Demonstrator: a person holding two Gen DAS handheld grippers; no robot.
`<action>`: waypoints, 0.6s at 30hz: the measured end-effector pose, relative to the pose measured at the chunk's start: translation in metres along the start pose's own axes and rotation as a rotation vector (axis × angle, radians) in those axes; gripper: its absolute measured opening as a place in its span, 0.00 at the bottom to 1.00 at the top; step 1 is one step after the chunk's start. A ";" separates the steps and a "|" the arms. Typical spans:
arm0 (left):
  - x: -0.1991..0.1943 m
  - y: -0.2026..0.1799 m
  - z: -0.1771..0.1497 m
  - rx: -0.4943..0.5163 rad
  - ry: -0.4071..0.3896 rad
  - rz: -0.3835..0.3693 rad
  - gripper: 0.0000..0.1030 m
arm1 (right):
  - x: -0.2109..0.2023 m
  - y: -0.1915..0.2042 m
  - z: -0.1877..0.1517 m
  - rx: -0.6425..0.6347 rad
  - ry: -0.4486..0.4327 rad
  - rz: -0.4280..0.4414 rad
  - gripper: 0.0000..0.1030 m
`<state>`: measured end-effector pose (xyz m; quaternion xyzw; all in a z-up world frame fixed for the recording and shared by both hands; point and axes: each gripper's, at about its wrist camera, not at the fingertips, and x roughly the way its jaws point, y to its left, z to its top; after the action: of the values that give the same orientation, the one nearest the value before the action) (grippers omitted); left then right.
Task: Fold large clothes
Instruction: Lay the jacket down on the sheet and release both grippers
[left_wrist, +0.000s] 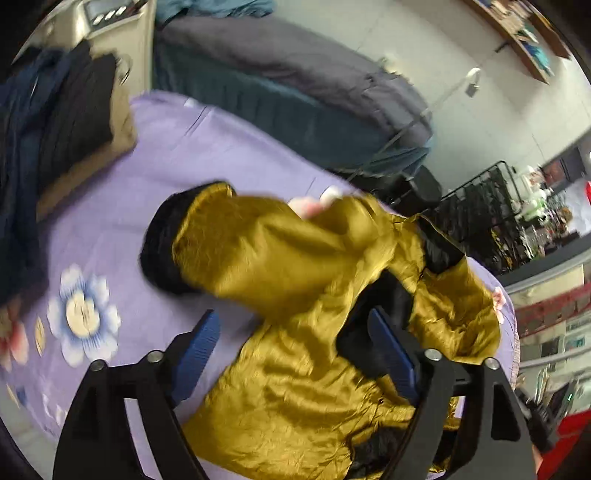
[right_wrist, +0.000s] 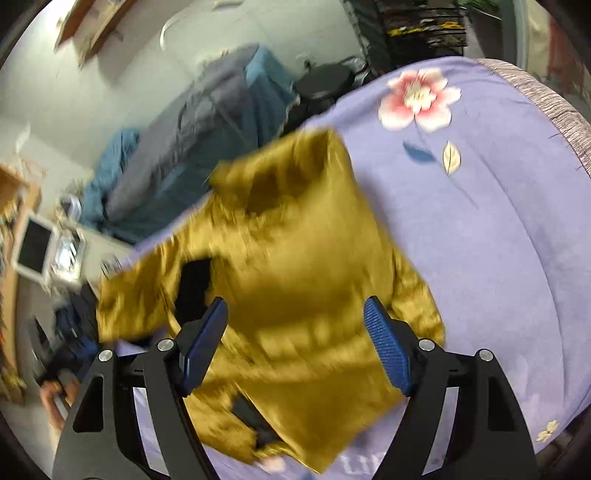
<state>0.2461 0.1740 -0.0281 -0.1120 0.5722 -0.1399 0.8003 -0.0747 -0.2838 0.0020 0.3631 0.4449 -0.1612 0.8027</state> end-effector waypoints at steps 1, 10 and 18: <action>0.005 0.006 -0.009 -0.017 0.003 0.032 0.82 | 0.007 0.003 -0.013 -0.051 0.035 -0.043 0.74; 0.034 0.058 -0.104 -0.071 0.127 0.181 0.85 | 0.039 0.033 -0.103 -0.391 0.128 -0.194 0.74; 0.026 0.064 -0.142 -0.120 0.134 0.187 0.85 | 0.061 0.092 -0.071 -0.603 0.084 -0.217 0.74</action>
<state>0.1252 0.2224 -0.1186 -0.0964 0.6397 -0.0371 0.7616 -0.0303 -0.1652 -0.0322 0.0660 0.5416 -0.0915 0.8331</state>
